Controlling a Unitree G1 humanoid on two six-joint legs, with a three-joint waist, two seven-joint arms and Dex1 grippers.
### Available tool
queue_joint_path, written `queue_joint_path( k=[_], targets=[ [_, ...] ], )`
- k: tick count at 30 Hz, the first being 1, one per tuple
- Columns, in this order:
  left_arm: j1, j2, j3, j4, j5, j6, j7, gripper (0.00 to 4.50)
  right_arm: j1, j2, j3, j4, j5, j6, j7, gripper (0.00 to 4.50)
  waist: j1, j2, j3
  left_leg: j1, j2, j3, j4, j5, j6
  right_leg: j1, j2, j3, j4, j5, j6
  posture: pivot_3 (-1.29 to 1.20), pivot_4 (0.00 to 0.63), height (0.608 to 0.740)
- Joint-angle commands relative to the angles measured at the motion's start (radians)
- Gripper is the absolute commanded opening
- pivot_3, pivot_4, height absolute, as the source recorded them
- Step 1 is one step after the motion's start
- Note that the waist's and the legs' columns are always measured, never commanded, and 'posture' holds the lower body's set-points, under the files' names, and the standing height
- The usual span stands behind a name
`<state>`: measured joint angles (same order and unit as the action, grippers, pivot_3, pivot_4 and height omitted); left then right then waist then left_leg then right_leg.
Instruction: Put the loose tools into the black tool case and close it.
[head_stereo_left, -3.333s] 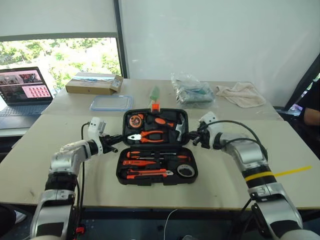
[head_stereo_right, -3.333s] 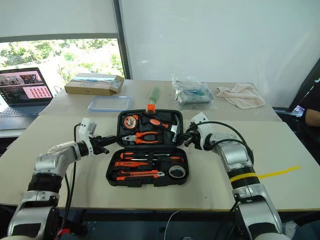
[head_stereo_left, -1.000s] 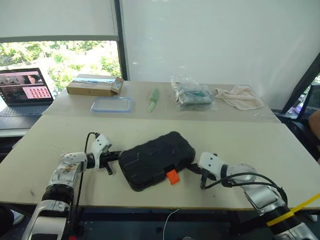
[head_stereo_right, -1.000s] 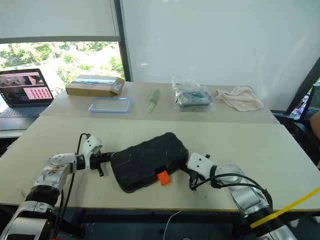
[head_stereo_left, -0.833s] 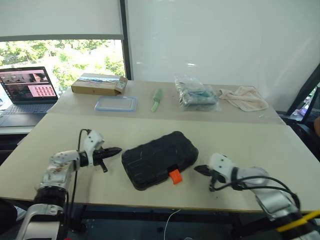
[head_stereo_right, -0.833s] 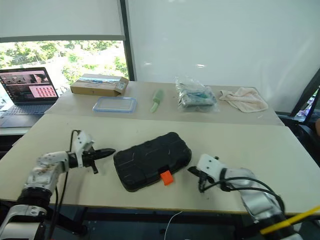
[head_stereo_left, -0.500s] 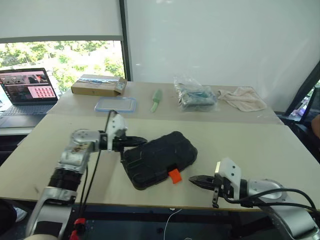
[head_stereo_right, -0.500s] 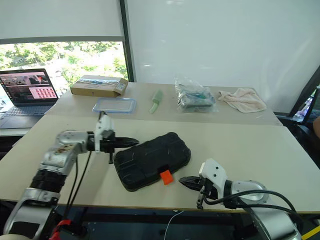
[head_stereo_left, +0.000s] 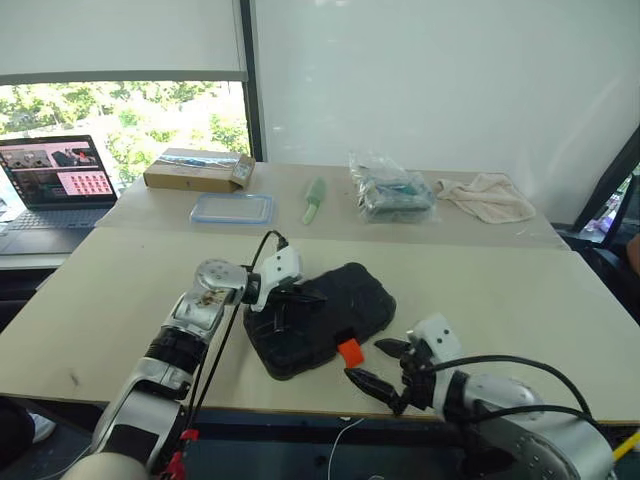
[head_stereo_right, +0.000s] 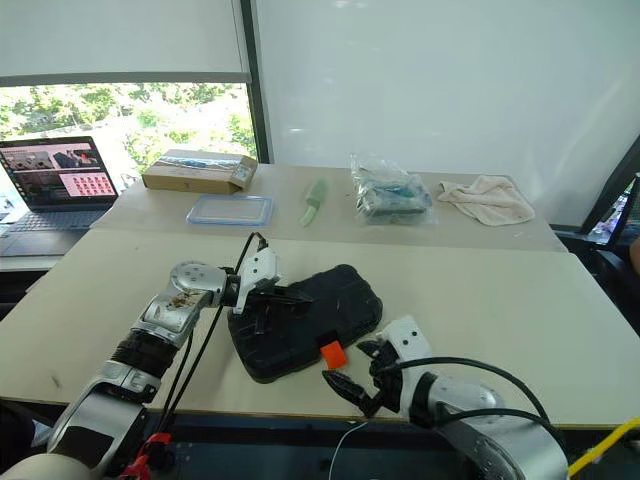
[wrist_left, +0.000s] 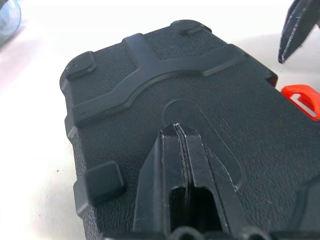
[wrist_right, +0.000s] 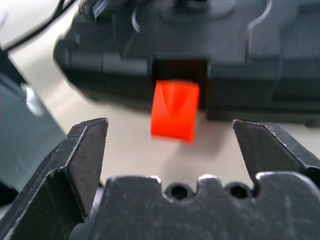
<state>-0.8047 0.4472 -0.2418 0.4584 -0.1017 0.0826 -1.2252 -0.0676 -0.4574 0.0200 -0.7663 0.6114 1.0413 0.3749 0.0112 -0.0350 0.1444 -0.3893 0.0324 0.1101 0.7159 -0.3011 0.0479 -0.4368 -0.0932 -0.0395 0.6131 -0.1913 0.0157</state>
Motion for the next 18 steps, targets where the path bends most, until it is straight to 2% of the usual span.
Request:
queue_joint_path(
  k=[1,6,7,9,10,11,14,16,18],
  targets=[
    [0.023,0.008,-0.026,0.018,0.045,-0.004,0.018,0.00,-0.017,0.014,0.031,-0.026,-0.015,0.035,-0.063,4.46,0.000,0.000,0.000,0.000,0.000,0.000,0.000,0.000,0.000,0.000,0.000,0.000,0.000,0.000,0.000,0.00,0.150,0.740],
    [0.035,0.020,-0.035,0.022,0.062,-0.014,0.024,0.00,-0.042,0.025,0.077,0.014,-0.042,0.049,-0.096,4.46,-0.001,0.000,0.000,0.000,0.000,0.000,0.000,0.000,0.000,0.000,0.000,0.000,0.000,0.000,0.000,0.00,0.150,0.740],
    [0.037,0.021,-0.035,0.022,0.064,-0.016,0.024,0.00,-0.049,0.028,0.084,0.023,-0.045,0.047,-0.099,3.96,-0.002,0.000,-0.001,0.000,0.000,0.000,0.000,0.000,0.000,0.000,0.000,0.000,0.000,0.000,0.000,0.00,0.150,0.740],
    [0.042,0.023,-0.034,0.019,0.064,-0.015,0.025,0.00,-0.064,0.032,0.101,0.043,-0.058,0.032,-0.101,3.73,-0.002,0.000,-0.001,0.001,0.000,0.000,0.000,0.000,0.000,0.001,0.000,0.000,0.000,0.000,0.000,0.00,0.150,0.740],
    [0.045,0.025,-0.034,0.016,0.064,-0.011,0.027,0.00,-0.071,0.035,0.107,0.052,-0.062,0.025,-0.098,3.10,-0.004,0.000,-0.001,0.001,0.000,0.000,0.000,0.000,0.000,0.001,0.000,0.000,0.000,0.000,0.000,0.00,0.150,0.740],
    [0.048,0.026,-0.033,0.013,0.064,-0.009,0.029,0.00,-0.076,0.036,0.113,0.059,-0.065,0.019,-0.095,2.93,-0.005,0.000,-0.001,0.001,0.000,0.000,0.000,0.000,0.000,0.001,0.000,0.000,0.000,0.000,0.000,0.00,0.150,0.740],
    [0.056,0.030,-0.032,0.002,0.062,-0.003,0.034,0.00,-0.086,0.036,0.132,0.080,-0.080,0.007,-0.086,1.87,-0.006,0.001,-0.002,0.002,0.000,0.000,-0.001,0.000,0.000,0.001,0.001,0.000,0.001,0.000,0.000,0.00,0.150,0.740],
    [0.061,0.032,-0.030,-0.007,0.061,0.001,0.039,0.00,-0.089,0.030,0.153,0.103,-0.094,-0.006,-0.074,1.34,-0.006,0.001,-0.002,0.002,0.000,0.000,-0.001,0.000,0.000,0.001,0.000,0.000,0.000,0.000,0.000,0.00,0.150,0.740],
    [0.065,0.034,-0.029,-0.016,0.059,0.007,0.042,0.00,-0.088,0.024,0.172,0.124,-0.108,-0.018,-0.060,1.21,-0.010,0.001,-0.003,0.002,0.000,0.000,-0.001,0.000,0.000,0.001,0.000,0.000,0.000,0.000,0.000,0.00,0.150,0.740]
  ],
)
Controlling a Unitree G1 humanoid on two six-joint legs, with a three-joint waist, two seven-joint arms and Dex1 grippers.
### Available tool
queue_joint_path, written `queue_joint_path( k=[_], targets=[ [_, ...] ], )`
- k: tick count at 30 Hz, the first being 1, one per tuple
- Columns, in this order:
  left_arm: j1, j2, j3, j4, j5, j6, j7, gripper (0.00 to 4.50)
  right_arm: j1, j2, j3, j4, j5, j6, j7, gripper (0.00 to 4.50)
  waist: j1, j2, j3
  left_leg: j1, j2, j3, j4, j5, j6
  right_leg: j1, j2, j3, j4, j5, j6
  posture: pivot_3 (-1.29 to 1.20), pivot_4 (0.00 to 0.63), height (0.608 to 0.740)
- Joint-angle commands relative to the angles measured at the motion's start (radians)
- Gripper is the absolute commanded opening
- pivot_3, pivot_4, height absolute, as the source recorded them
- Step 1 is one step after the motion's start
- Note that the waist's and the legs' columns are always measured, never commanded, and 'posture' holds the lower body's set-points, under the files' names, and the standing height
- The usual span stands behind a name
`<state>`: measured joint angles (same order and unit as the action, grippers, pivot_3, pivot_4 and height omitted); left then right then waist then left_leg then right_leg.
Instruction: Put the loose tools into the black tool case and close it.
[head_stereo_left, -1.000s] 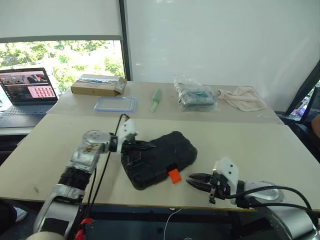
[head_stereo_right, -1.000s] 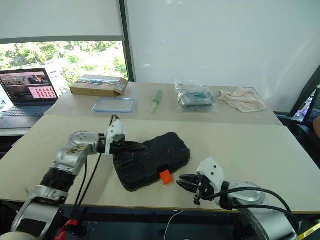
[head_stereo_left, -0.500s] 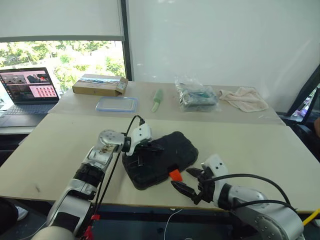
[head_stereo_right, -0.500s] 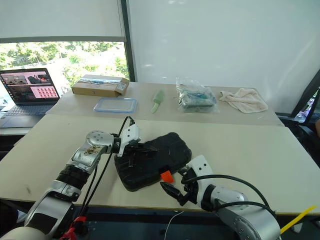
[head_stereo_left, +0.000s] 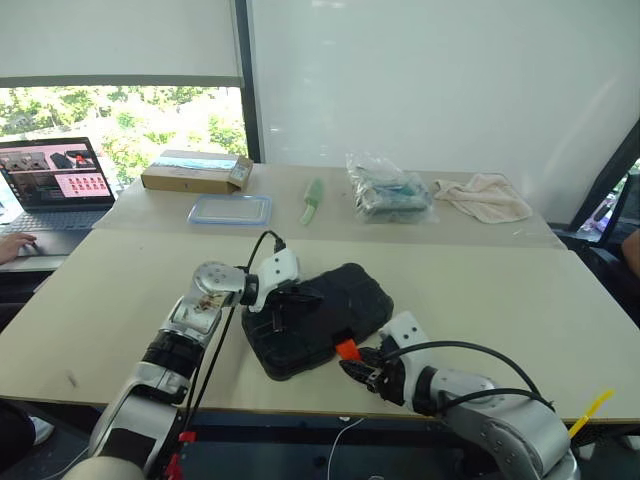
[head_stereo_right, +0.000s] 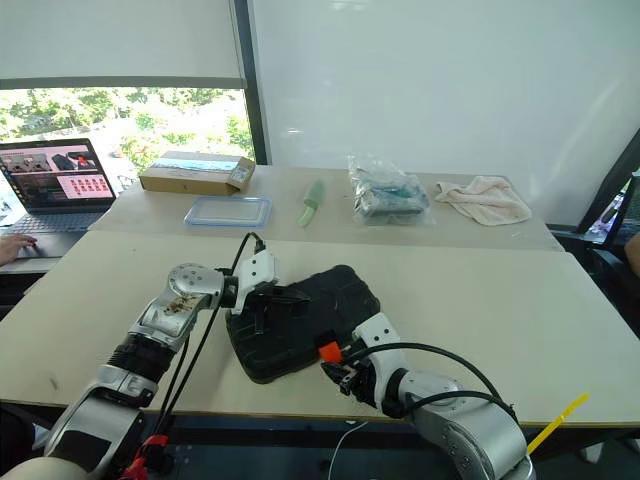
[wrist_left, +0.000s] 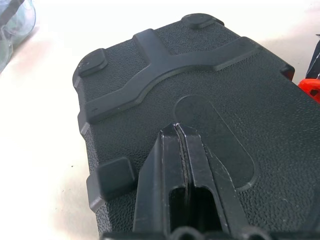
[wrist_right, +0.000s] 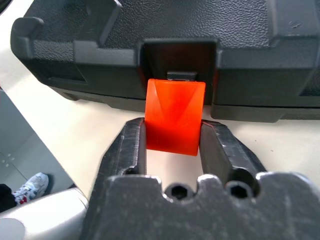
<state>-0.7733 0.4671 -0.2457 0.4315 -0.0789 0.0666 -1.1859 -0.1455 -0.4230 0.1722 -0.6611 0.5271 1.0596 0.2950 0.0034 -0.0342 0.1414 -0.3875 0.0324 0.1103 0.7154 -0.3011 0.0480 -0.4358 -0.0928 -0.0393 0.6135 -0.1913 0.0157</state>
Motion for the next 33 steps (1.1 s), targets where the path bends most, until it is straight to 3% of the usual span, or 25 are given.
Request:
queue_joint_path(
  k=[1,11,19,33],
  targets=[
    [0.035,0.014,-0.024,0.008,0.036,0.025,0.005,0.00,-0.013,-0.009,0.030,0.031,-0.032,-0.047,0.026,1.21,-0.003,0.000,-0.001,0.000,0.000,0.000,0.000,0.000,0.000,0.000,0.000,0.000,0.000,0.000,0.000,0.00,0.150,0.740],
    [0.039,0.012,-0.025,0.000,0.030,0.037,0.011,0.00,-0.072,0.056,0.081,0.133,-0.111,-0.215,0.076,1.21,-0.018,0.000,-0.001,0.003,0.001,0.000,0.000,0.000,-0.001,0.001,0.001,0.000,0.001,0.000,0.000,0.00,0.150,0.740],
    [0.039,0.020,-0.020,0.001,0.034,0.044,0.015,0.00,-0.004,0.043,0.040,0.090,-0.091,-0.332,0.183,1.21,-0.017,0.000,-0.001,0.002,0.001,0.000,-0.001,0.001,-0.002,0.000,0.001,0.001,0.001,0.000,-0.001,0.00,0.150,0.740],
    [0.031,0.023,-0.025,0.008,0.043,0.049,0.010,0.00,0.056,0.060,0.041,0.194,-0.151,-0.642,0.312,1.21,-0.016,0.001,-0.001,0.000,0.001,0.000,-0.001,0.001,-0.001,-0.001,0.001,0.001,0.000,0.000,0.000,0.00,0.150,0.740]
  ],
)
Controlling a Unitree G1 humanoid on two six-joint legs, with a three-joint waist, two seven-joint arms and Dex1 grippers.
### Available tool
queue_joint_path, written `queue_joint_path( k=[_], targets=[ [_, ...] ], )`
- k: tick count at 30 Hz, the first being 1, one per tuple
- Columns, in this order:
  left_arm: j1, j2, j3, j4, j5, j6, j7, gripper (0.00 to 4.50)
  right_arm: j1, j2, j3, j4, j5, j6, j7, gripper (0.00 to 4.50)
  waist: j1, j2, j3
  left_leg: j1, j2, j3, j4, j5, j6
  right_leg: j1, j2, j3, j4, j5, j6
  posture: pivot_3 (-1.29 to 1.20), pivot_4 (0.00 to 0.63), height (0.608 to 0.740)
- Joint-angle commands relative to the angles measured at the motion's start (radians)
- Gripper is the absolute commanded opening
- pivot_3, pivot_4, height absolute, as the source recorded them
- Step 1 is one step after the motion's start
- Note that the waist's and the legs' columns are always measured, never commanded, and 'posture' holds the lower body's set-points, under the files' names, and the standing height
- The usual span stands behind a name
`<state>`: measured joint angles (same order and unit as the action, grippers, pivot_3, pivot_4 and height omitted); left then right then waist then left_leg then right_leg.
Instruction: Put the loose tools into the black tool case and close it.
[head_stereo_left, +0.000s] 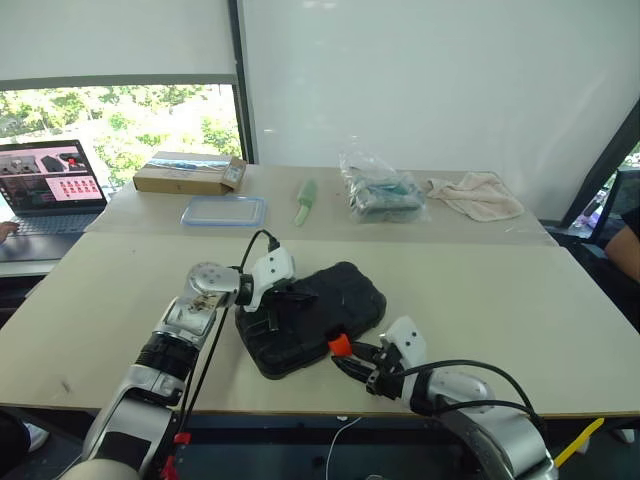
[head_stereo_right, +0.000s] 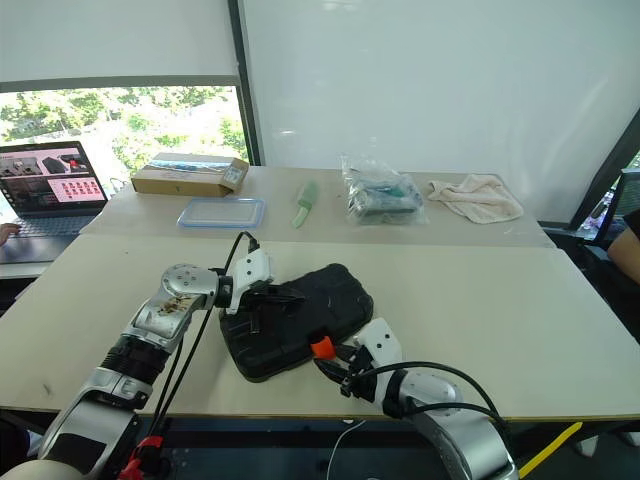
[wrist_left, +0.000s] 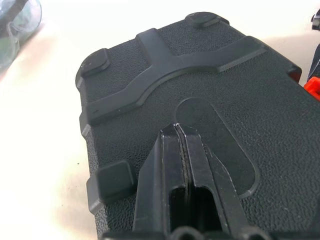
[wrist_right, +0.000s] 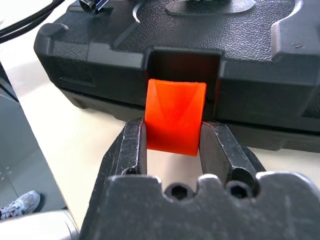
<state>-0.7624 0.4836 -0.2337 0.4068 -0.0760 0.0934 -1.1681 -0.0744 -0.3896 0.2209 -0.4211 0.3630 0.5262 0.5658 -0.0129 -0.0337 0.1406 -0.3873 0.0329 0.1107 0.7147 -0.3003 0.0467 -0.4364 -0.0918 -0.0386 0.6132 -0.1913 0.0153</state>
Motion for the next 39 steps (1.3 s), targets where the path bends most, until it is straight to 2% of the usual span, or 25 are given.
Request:
queue_joint_path(
  k=[1,5,7,8,11,14,18,21,27,31,32,39],
  targets=[
    [0.018,0.006,-0.037,0.035,0.040,0.022,-0.009,0.00,-0.016,0.026,-0.004,-0.038,0.002,-0.103,0.033,1.21,0.000,0.000,0.000,0.000,0.000,0.000,0.000,0.000,0.000,0.000,0.000,0.000,0.000,0.000,0.000,0.00,0.150,0.740],
    [0.014,0.001,-0.040,0.039,0.040,0.022,-0.008,0.00,-0.013,0.044,0.023,0.021,-0.054,-0.078,-0.010,1.21,-0.001,0.000,0.000,0.000,0.000,0.000,0.000,0.000,0.000,0.000,0.000,0.000,0.000,0.000,0.000,0.00,0.150,0.740],
    [0.014,-0.002,-0.042,0.037,0.039,0.023,-0.010,0.00,-0.006,0.057,0.011,0.021,-0.036,-0.033,-0.020,2.22,-0.001,0.000,0.000,0.001,0.000,0.000,0.000,0.000,0.000,0.000,0.000,0.000,0.001,0.000,0.000,0.00,0.150,0.740],
    [0.014,-0.002,-0.042,0.038,0.039,0.023,-0.009,0.00,-0.004,0.051,0.012,0.016,-0.041,-0.044,-0.010,2.41,-0.001,0.000,0.000,0.001,0.000,0.000,0.000,0.000,0.000,0.001,0.000,0.000,0.001,0.000,0.000,0.00,0.150,0.740],
    [0.011,-0.002,-0.041,0.040,0.038,0.024,-0.010,0.00,0.019,0.013,-0.030,-0.023,-0.042,-0.064,0.010,3.55,0.001,0.000,0.000,0.002,0.001,0.000,0.000,0.000,0.000,0.001,0.000,0.000,0.002,0.000,0.000,0.00,0.150,0.740],
    [0.011,0.000,-0.040,0.042,0.038,0.024,-0.012,0.00,0.049,-0.030,-0.064,-0.056,-0.028,-0.077,0.041,4.45,0.005,0.000,0.000,0.002,0.001,0.000,0.000,0.000,0.000,0.001,-0.001,0.000,0.001,0.000,0.000,0.00,0.150,0.740],
    [0.010,0.004,-0.039,0.046,0.039,0.024,-0.012,0.00,0.119,-0.130,-0.141,-0.090,0.013,-0.081,0.118,4.45,0.012,0.001,-0.001,0.002,0.000,0.000,0.000,-0.001,0.001,0.002,-0.002,0.000,0.001,0.000,0.001,0.00,0.150,0.740],
    [0.011,0.005,-0.040,0.046,0.039,0.026,-0.013,0.00,0.119,-0.150,-0.132,-0.100,0.028,-0.075,0.145,3.69,0.010,0.001,-0.001,0.003,0.001,0.000,0.000,-0.001,0.001,0.003,-0.001,0.000,0.000,0.000,0.001,0.00,0.150,0.740],
    [0.019,0.008,-0.044,0.038,0.043,0.037,-0.012,0.00,0.072,-0.140,-0.047,-0.105,0.005,-0.060,0.163,1.62,0.010,0.002,-0.001,0.004,0.001,0.000,0.000,-0.001,0.001,0.003,0.000,0.000,0.001,-0.001,0.000,0.00,0.150,0.740],
    [0.024,0.009,-0.056,0.037,0.054,0.048,-0.008,0.00,0.030,-0.138,0.023,-0.052,-0.078,-0.113,0.162,0.22,0.012,0.002,-0.001,0.003,0.001,0.000,0.000,-0.001,0.001,0.004,-0.001,0.000,0.000,-0.001,0.000,0.00,0.150,0.740],
    [0.025,0.010,-0.059,0.036,0.056,0.050,-0.009,0.00,0.018,-0.134,0.033,-0.040,-0.088,-0.118,0.161,0.06,0.012,0.002,-0.001,0.004,0.000,0.000,0.000,-0.001,0.001,0.004,-0.001,0.000,0.000,-0.001,0.000,0.00,0.150,0.740],
    [0.032,0.014,-0.072,0.029,0.065,0.064,-0.011,0.00,-0.059,-0.104,0.038,0.047,-0.143,-0.161,0.150,0.06,0.013,0.002,-0.001,0.004,0.000,0.000,0.000,-0.001,0.001,0.004,-0.001,0.000,0.000,-0.001,0.000,0.00,0.150,0.740]
  ],
)
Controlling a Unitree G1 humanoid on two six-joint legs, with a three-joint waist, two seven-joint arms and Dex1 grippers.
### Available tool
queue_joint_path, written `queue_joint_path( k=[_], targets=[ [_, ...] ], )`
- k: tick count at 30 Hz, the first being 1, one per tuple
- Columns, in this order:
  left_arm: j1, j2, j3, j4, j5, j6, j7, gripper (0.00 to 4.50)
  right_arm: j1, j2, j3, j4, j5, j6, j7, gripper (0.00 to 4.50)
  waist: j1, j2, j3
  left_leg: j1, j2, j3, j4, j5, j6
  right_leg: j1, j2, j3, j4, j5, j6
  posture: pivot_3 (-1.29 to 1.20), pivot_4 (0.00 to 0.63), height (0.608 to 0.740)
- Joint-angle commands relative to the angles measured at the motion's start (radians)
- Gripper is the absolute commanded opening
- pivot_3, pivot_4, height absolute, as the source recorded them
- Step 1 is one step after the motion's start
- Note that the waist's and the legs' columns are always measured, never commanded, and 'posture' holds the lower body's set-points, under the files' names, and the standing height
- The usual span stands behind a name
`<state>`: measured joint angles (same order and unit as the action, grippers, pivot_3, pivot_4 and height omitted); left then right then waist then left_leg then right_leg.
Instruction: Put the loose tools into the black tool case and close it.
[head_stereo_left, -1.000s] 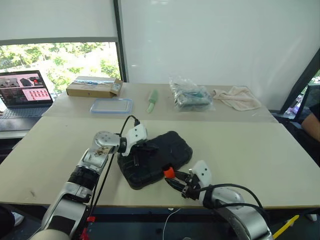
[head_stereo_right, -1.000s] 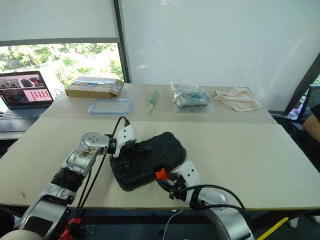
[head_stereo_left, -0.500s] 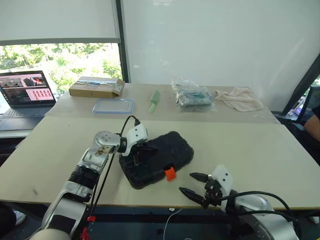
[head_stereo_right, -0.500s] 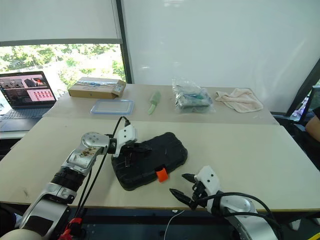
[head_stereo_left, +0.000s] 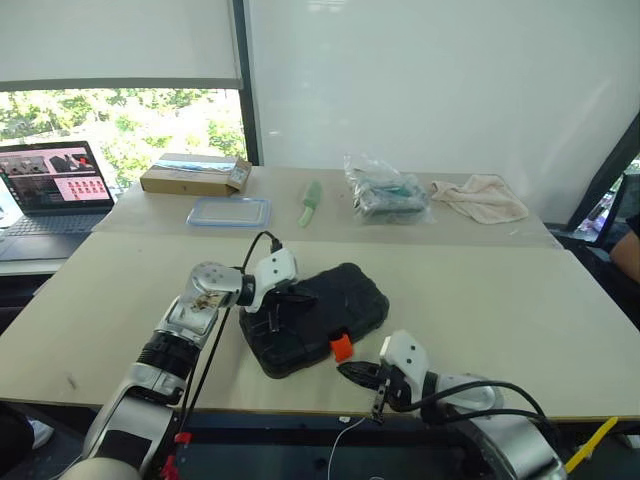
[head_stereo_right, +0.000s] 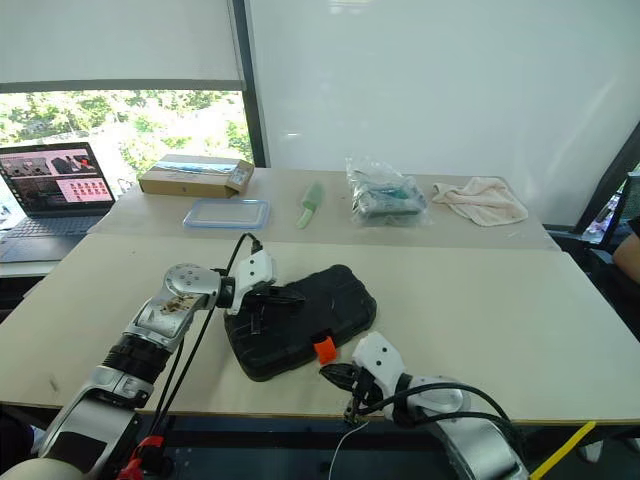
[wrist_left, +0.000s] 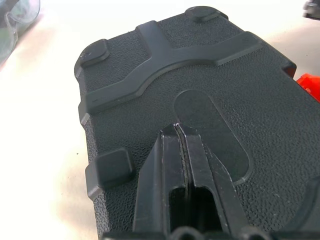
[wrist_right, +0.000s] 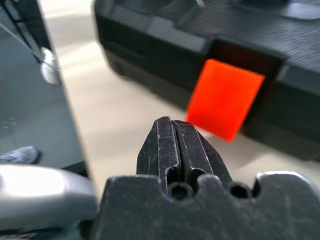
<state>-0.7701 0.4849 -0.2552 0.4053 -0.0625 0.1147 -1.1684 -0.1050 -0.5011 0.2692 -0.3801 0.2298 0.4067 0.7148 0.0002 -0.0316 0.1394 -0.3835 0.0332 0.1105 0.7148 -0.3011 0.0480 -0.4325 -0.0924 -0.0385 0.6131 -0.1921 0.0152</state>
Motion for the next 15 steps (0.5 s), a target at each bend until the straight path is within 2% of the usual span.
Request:
queue_joint_path(
  k=[1,15],
  targets=[
    [0.041,0.013,-0.051,0.030,0.052,0.044,-0.011,0.00,-0.037,0.006,-0.013,0.011,-0.011,-0.045,0.008,0.06,0.000,0.000,0.000,0.000,0.000,0.000,0.000,0.000,0.000,0.000,0.000,0.000,0.000,0.000,0.000,0.00,0.150,0.740],
    [0.038,0.010,-0.066,0.035,0.073,0.087,0.008,0.00,-0.112,0.043,-0.007,0.105,-0.040,-0.068,0.019,0.06,-0.002,0.000,0.000,0.004,0.000,0.000,0.000,0.000,0.000,0.003,0.000,0.000,0.000,0.000,0.000,0.00,0.150,0.740]
  ],
)
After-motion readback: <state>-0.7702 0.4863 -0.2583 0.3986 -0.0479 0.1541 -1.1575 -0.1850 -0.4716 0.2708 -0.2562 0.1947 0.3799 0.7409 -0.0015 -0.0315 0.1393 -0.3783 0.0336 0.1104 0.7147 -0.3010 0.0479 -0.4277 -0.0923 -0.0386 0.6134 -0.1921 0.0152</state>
